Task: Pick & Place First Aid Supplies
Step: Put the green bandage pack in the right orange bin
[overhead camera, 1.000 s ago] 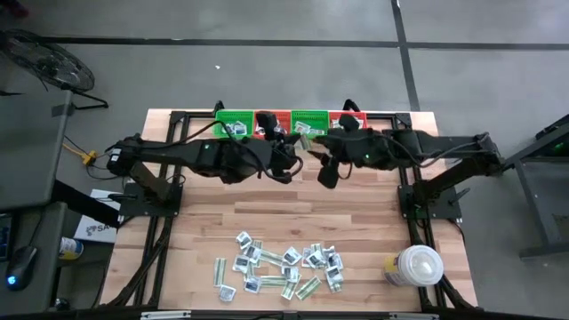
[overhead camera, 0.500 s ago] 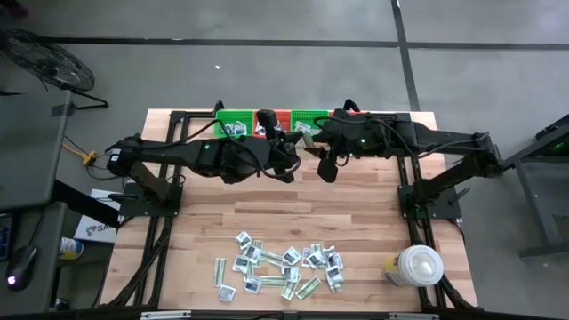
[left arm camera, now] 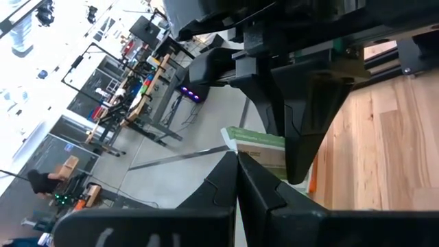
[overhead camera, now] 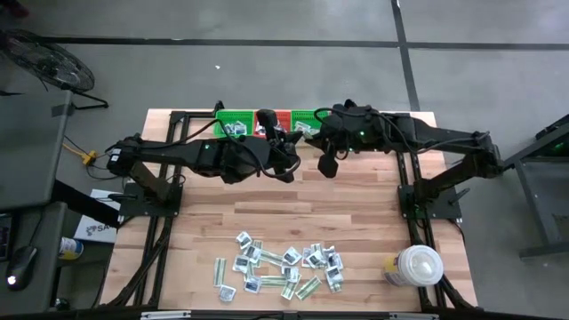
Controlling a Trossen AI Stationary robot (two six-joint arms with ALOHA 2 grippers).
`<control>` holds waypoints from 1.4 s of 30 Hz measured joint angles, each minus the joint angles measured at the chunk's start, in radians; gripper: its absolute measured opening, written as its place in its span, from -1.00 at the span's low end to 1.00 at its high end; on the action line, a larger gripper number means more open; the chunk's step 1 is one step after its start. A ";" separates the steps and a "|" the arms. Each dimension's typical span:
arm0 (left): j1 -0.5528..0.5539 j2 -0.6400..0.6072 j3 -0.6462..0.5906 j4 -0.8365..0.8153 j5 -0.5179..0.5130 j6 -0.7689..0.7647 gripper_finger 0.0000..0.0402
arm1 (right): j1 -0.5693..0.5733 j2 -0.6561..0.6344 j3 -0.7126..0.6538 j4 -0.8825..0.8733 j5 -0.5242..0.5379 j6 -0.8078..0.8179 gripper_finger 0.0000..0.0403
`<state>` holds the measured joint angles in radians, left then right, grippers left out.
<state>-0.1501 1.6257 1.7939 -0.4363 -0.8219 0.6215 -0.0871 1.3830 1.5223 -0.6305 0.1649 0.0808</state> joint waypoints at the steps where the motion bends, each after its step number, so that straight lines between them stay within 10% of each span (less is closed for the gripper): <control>1: 0.000 0.000 0.000 0.000 0.000 0.000 -1.00 | -0.003 0.000 0.000 -0.001 -0.003 -0.002 -0.99; 17: 0.002 -0.013 0.000 -0.025 -0.124 -0.021 -0.19 | -0.112 0.000 0.000 -0.137 -0.086 -0.060 -1.00; 28: 0.149 -0.044 -0.012 -0.255 0.084 -0.281 -0.11 | -0.248 0.000 0.000 -0.242 -0.169 -0.183 -1.00; 42: 0.184 -0.158 -0.469 0.148 0.247 -0.318 -0.11 | -0.424 -0.001 -0.103 -0.275 -0.225 -0.207 -1.00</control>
<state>0.0343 1.4677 1.3248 -0.2883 -0.5751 0.3038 -0.5107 1.3819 1.4197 -0.9052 -0.0600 -0.1266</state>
